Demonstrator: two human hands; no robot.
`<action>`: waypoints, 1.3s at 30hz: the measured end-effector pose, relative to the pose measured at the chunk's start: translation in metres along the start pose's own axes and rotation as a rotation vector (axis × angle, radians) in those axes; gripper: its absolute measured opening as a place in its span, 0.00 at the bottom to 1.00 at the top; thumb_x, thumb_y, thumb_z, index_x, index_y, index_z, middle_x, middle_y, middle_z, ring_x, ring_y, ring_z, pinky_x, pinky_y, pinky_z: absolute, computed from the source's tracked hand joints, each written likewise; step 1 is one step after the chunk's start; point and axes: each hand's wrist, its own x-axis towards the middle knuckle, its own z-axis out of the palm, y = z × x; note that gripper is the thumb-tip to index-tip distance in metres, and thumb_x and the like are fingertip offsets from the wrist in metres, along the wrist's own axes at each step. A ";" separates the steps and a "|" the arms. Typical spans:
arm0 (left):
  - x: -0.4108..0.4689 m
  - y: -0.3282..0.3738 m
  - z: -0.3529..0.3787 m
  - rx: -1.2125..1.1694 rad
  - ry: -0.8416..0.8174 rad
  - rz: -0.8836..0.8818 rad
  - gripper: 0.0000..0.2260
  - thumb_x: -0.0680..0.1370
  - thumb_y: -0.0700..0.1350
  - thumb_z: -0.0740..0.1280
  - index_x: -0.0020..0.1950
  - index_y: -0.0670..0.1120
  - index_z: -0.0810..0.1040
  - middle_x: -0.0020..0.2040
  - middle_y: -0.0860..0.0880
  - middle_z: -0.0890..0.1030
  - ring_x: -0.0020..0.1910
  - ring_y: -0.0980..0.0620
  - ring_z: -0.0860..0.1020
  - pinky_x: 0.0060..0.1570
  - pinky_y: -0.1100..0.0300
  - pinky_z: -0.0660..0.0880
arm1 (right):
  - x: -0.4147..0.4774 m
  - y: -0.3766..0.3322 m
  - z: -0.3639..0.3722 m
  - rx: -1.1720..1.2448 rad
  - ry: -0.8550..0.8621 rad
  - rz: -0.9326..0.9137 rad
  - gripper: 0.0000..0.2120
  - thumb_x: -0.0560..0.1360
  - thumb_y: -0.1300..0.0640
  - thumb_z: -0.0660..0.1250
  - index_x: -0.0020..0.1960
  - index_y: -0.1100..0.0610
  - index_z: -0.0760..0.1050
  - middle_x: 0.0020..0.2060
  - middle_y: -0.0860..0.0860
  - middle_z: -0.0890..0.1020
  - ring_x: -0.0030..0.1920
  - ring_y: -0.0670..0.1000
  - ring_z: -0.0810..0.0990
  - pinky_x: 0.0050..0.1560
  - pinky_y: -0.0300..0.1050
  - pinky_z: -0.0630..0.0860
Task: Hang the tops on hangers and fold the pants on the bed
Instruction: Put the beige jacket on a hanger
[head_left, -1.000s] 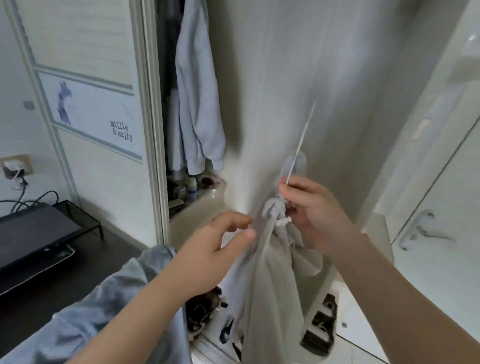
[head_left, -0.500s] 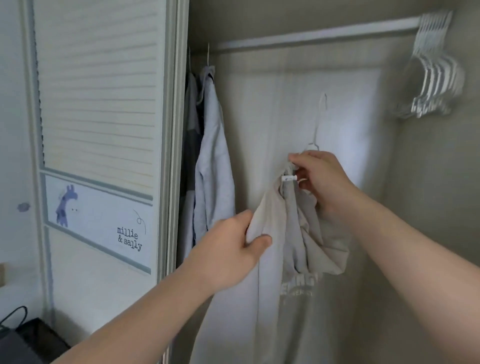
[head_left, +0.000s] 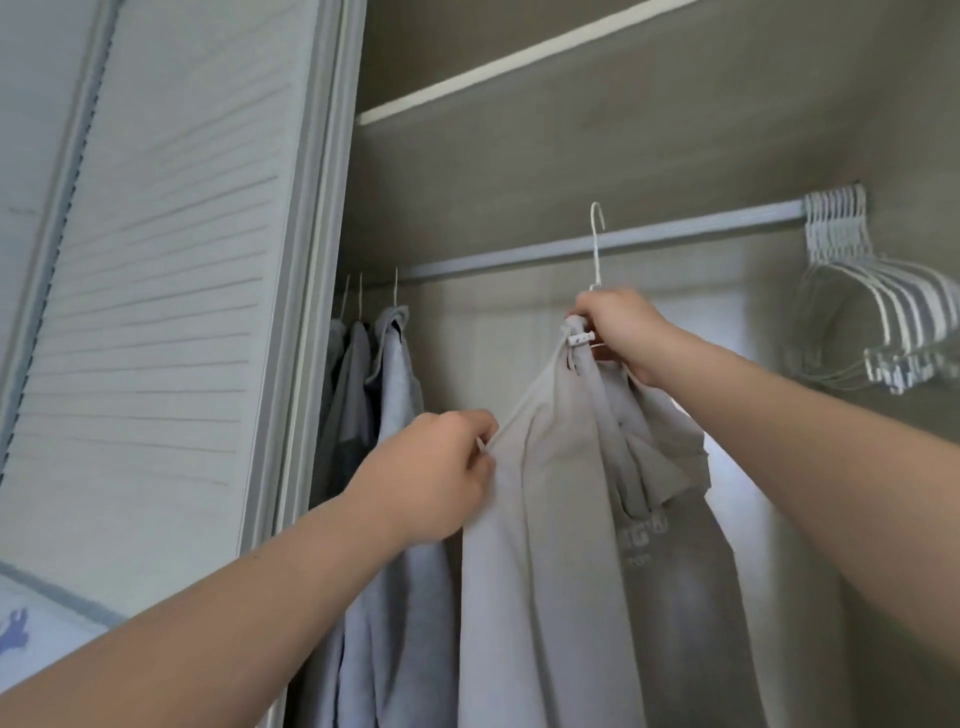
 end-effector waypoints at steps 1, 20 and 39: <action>0.012 0.000 -0.001 0.027 0.012 0.011 0.14 0.81 0.44 0.62 0.37 0.53 0.63 0.32 0.54 0.70 0.38 0.48 0.67 0.43 0.51 0.73 | 0.014 0.000 -0.002 -0.028 0.016 -0.008 0.05 0.76 0.63 0.61 0.42 0.58 0.71 0.37 0.59 0.74 0.32 0.55 0.72 0.33 0.42 0.67; 0.115 -0.029 0.031 0.326 -0.045 -0.024 0.05 0.83 0.47 0.58 0.49 0.51 0.71 0.45 0.47 0.78 0.45 0.42 0.77 0.44 0.49 0.76 | 0.133 0.058 0.002 -0.126 0.030 0.048 0.10 0.73 0.60 0.62 0.33 0.56 0.68 0.26 0.53 0.69 0.26 0.53 0.66 0.31 0.41 0.62; 0.105 -0.022 0.078 -0.158 0.032 -0.150 0.19 0.82 0.62 0.52 0.40 0.50 0.67 0.38 0.50 0.75 0.45 0.44 0.76 0.52 0.48 0.75 | 0.059 0.025 0.029 -0.808 0.011 -0.251 0.34 0.69 0.24 0.59 0.32 0.56 0.74 0.19 0.52 0.78 0.29 0.56 0.82 0.36 0.45 0.76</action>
